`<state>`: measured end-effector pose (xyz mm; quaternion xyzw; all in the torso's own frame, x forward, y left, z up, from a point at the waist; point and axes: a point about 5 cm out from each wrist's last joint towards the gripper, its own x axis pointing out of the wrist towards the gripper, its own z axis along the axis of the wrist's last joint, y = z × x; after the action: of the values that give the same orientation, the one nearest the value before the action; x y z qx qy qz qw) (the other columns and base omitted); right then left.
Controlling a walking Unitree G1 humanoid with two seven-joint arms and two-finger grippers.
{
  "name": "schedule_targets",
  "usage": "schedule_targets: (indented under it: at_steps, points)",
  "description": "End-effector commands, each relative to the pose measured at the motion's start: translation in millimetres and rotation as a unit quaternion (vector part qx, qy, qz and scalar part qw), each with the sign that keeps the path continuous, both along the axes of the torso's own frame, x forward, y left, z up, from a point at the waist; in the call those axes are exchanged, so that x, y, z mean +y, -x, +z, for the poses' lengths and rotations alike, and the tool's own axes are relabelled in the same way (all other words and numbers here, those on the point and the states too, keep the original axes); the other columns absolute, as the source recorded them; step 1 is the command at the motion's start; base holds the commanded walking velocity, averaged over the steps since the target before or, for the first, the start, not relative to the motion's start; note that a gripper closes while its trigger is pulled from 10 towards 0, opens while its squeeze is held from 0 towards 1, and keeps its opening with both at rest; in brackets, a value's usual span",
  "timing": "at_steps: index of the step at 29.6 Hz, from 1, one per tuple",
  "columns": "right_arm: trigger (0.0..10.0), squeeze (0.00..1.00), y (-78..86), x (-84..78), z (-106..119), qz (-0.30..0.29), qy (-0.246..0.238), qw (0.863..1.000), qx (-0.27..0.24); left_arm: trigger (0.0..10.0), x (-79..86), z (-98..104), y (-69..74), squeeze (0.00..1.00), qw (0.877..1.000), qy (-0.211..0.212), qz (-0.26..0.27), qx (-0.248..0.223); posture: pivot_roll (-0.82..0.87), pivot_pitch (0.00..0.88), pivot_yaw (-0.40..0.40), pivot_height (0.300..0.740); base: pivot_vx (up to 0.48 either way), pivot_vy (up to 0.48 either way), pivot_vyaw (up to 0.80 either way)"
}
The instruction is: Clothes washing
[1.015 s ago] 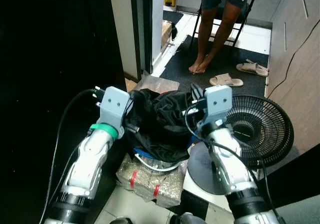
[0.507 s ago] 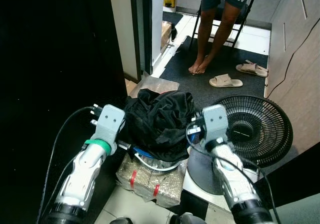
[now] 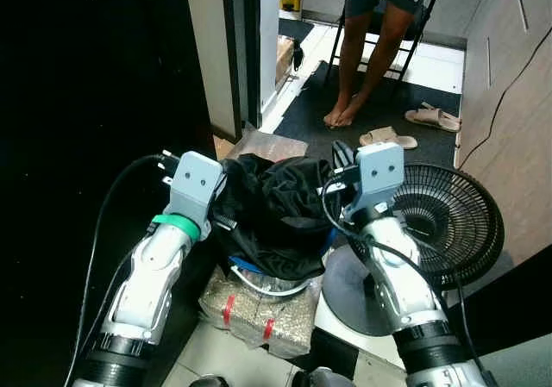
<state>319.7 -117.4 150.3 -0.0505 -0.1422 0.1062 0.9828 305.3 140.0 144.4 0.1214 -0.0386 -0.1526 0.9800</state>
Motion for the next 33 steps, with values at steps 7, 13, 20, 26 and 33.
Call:
schedule_targets:
  at_steps: [7, 13, 20, 26, 33]
  points:
    - [10.0, 0.0, 3.5, 3.3, -7.9, 0.006, 0.005, 1.0, 0.02, 10.0, 1.0, -4.9, 0.4, 0.0, 1.0, -0.003, -0.001, 0.013, -0.04, 0.0, 0.039, 0.74, 0.0, 0.0, 0.0]
    - [10.0, 0.0, 3.2, 3.5, -7.6, 0.007, 0.004, 1.0, 0.019, 10.0, 0.7, -4.7, 0.3, 0.0, 1.0, -0.003, 0.0, 0.012, -0.03, 0.0, 0.039, 0.74, 0.0, 0.0, 0.0]
    - [10.0, 0.0, 4.1, 3.3, -9.5, 0.006, 0.004, 1.0, 0.023, 10.0, 2.3, -6.6, 1.6, 0.0, 1.0, -0.004, 0.002, 0.015, -0.03, 0.0, 0.04, 0.74, 0.0, 0.0, 0.0]
    - [10.0, 0.0, 4.4, 2.9, -10.4, 0.005, 0.005, 1.0, 0.025, 10.0, 2.5, -7.6, 1.9, 0.0, 1.0, -0.005, 0.002, 0.017, -0.03, 0.0, 0.042, 0.74, 0.0, 0.0, 0.0]
    - [10.0, 0.0, 4.8, 2.7, -10.7, 0.004, 0.004, 1.0, 0.025, 10.0, 3.3, -8.6, 2.2, 0.0, 1.0, -0.006, 0.003, 0.019, -0.03, 0.0, 0.043, 0.74, 0.0, 0.0, 0.0]
